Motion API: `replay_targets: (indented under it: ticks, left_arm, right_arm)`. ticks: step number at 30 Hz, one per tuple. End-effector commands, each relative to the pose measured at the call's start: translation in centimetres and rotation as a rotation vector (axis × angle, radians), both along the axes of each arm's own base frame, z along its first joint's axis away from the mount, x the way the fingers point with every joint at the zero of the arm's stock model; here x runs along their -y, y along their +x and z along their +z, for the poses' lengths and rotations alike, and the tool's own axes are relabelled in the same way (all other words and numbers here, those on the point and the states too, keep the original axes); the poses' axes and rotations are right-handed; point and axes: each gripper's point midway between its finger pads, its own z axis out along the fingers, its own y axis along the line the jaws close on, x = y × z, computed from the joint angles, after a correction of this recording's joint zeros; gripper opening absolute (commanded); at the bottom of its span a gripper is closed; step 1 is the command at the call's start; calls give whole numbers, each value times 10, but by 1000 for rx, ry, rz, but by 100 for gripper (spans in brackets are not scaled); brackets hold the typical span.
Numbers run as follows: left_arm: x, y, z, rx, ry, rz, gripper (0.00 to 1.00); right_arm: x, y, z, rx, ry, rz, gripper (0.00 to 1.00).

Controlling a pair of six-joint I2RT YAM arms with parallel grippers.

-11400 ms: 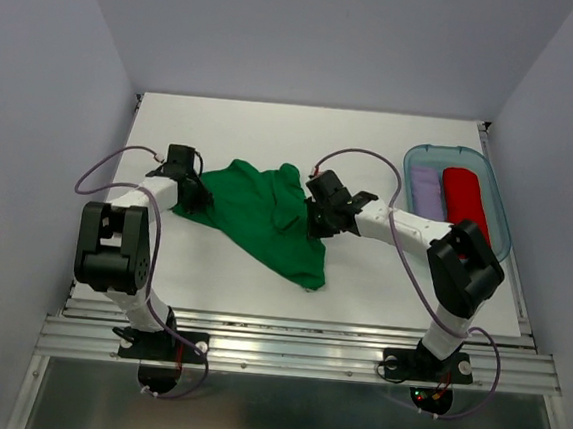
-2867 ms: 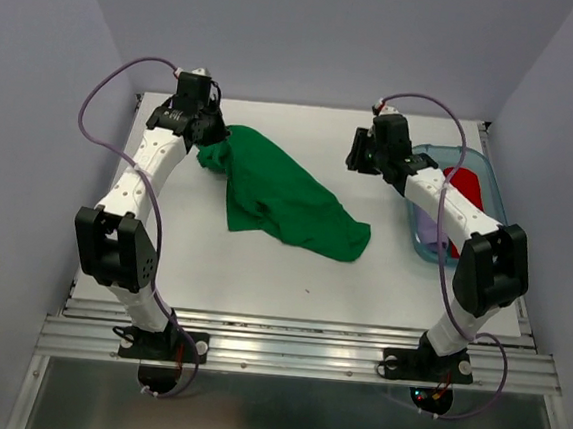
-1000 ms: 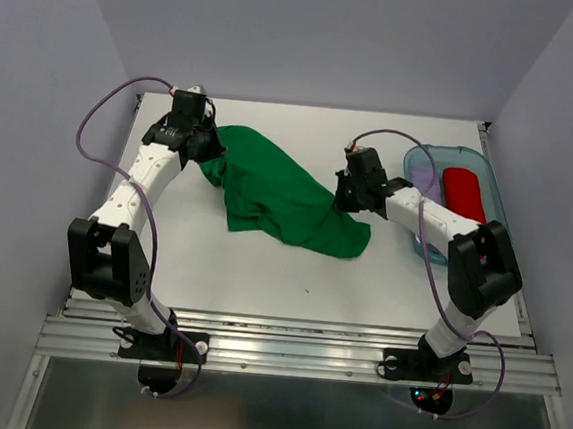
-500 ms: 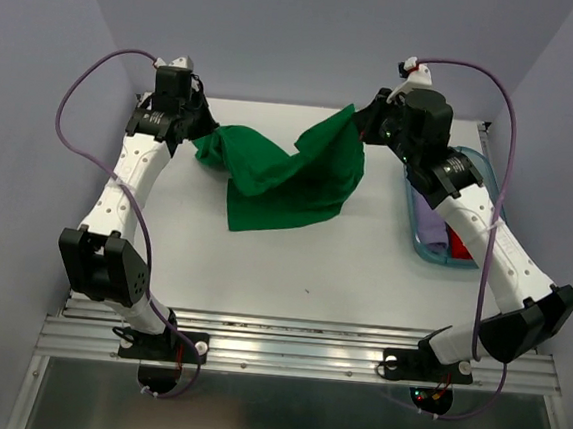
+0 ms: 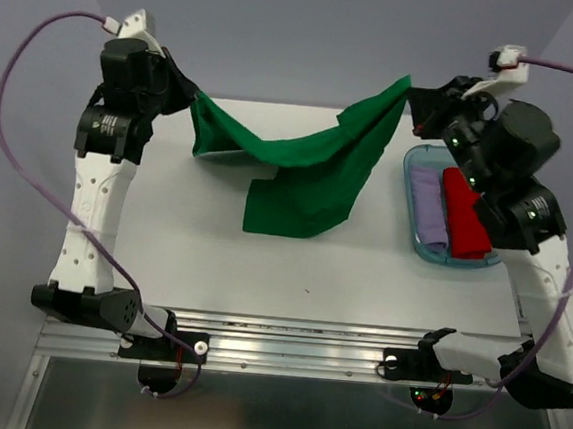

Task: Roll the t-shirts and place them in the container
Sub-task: Flatten out the T-shirt at the center of the board.

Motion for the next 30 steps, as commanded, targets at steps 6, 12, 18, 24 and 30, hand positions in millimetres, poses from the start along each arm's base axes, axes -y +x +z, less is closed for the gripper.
replay_targets:
  ticks: [6,12,18,24,30]
  left_arm:
    - [-27,-116,190,500,-30,60,0]
    - [-32,-171,234,660,-74,66,0]
    - [-36,-208,251,742,-98,67,0]
    - [-45,-185,219,652,-67,128,0]
    - [-51,-123,138,441,-6,194,0]
  right_arm:
    - [70,-97,121,346,163,-81,1]
    - [93,-147,162,480,232,-57,1]
    - [104,-178,186,577,276,-27,1]
    - [96,-151,176,546,253,-65,1]
    - [61,-57,121,372,105,-154,1]
